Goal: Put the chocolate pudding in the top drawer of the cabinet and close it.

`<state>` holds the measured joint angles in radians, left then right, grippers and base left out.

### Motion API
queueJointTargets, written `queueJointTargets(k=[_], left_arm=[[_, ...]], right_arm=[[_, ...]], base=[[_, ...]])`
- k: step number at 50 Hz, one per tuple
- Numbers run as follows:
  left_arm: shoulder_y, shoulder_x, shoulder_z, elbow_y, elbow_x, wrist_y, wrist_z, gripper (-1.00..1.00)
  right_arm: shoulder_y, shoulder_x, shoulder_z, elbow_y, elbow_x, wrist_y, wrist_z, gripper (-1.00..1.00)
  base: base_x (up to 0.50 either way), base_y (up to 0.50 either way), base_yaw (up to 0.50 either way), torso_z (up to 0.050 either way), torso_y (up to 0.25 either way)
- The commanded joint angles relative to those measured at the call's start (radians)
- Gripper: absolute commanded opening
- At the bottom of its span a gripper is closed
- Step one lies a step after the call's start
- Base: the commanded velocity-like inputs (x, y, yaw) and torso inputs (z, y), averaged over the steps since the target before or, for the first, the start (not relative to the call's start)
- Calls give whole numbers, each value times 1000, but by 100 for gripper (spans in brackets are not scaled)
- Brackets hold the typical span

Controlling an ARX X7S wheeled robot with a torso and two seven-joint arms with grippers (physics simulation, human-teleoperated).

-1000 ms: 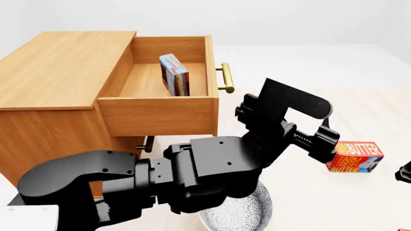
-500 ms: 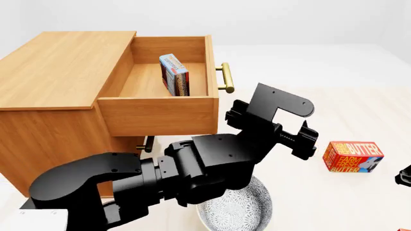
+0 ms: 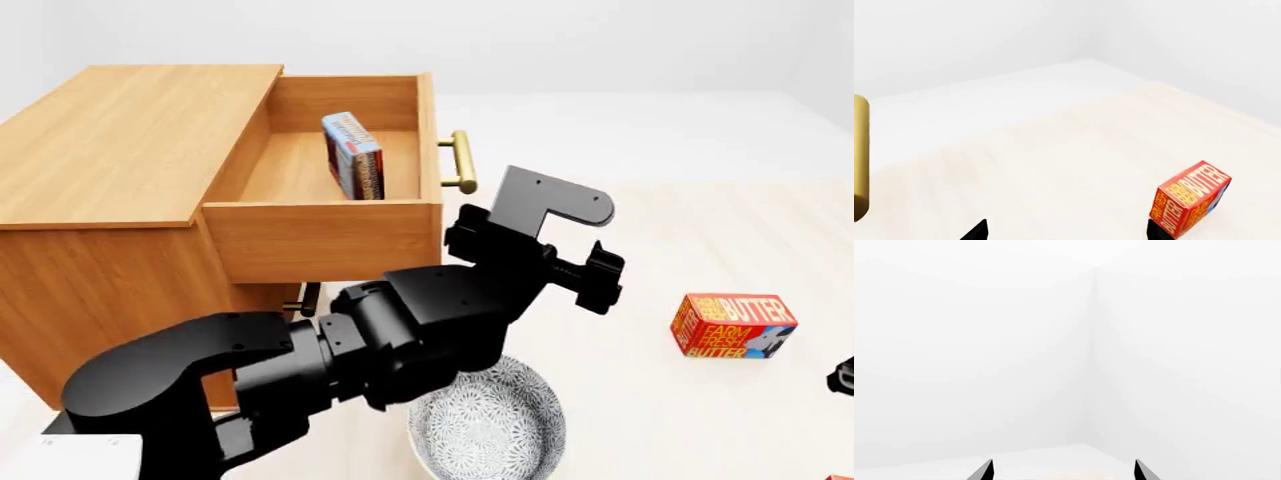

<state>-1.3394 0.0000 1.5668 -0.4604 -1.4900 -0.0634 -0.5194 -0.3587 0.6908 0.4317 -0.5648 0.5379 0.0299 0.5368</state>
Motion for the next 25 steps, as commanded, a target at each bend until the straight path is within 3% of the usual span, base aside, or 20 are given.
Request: queueJointTargets(k=[1,25], left_arm=[[4,-1,1,-62,1,-3,24,100],[2,-84,-9,-30,9,1,24,100]], right_arm=[[0,-9,-4,8,-5,-6,-5,100],[30,-4,-31,11,-12,13,-1,100]], base=[[0,0,0,0,0],[0,0,0,0,0]])
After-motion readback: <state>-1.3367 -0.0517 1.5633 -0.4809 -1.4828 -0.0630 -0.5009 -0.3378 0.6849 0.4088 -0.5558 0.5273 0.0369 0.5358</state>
